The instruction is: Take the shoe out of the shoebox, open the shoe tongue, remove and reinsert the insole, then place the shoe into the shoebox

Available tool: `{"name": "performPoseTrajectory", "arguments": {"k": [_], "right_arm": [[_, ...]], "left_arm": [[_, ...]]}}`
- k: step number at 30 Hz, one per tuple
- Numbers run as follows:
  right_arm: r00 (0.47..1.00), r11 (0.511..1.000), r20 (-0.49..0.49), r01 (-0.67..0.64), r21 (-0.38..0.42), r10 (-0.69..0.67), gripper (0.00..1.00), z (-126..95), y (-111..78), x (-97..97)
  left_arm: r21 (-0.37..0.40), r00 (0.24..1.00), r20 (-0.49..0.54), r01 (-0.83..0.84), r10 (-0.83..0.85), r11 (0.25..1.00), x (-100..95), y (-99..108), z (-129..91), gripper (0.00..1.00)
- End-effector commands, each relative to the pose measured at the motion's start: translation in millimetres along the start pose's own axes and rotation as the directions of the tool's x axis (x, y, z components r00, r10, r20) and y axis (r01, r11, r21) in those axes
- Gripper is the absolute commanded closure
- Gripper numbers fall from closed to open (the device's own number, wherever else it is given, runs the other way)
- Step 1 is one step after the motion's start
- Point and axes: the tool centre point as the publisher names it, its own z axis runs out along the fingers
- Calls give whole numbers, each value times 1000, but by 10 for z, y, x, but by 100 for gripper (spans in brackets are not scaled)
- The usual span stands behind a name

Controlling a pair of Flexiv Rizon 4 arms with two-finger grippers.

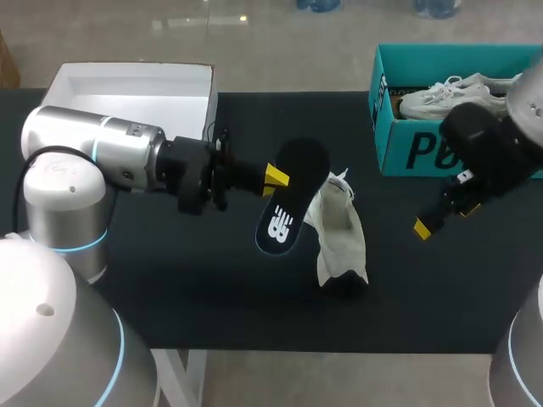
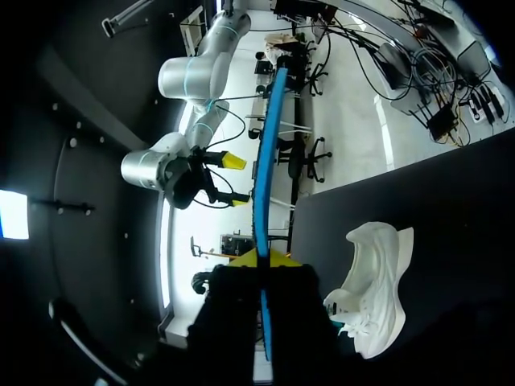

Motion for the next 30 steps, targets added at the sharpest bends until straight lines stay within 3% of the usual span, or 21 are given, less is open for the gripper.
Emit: {"name": "performPoseTrajectory", "arguments": {"k": [1, 12, 18, 30], "right_arm": [[1000, 992, -8, 0, -129, -1, 0, -1, -236, -30], [999, 990, -20, 38, -136, -41, 0, 11, -110, -111], [998, 990, -30, 42, -133, -46, 0, -34, -6, -284], [993, 996, -88, 75, -44, -79, 0, -195, 140, -627]], "left_arm": [[3, 1000, -1, 1, -1, 1000, 23, 11, 34, 100], [6, 1000, 0, 4, -4, 1000, 28, -1, 33, 100], [5, 1000, 1, 11, -11, 1000, 53, -20, 12, 100], [-15, 1000, 3, 19, -19, 1000, 87, -43, -90, 100]]}}
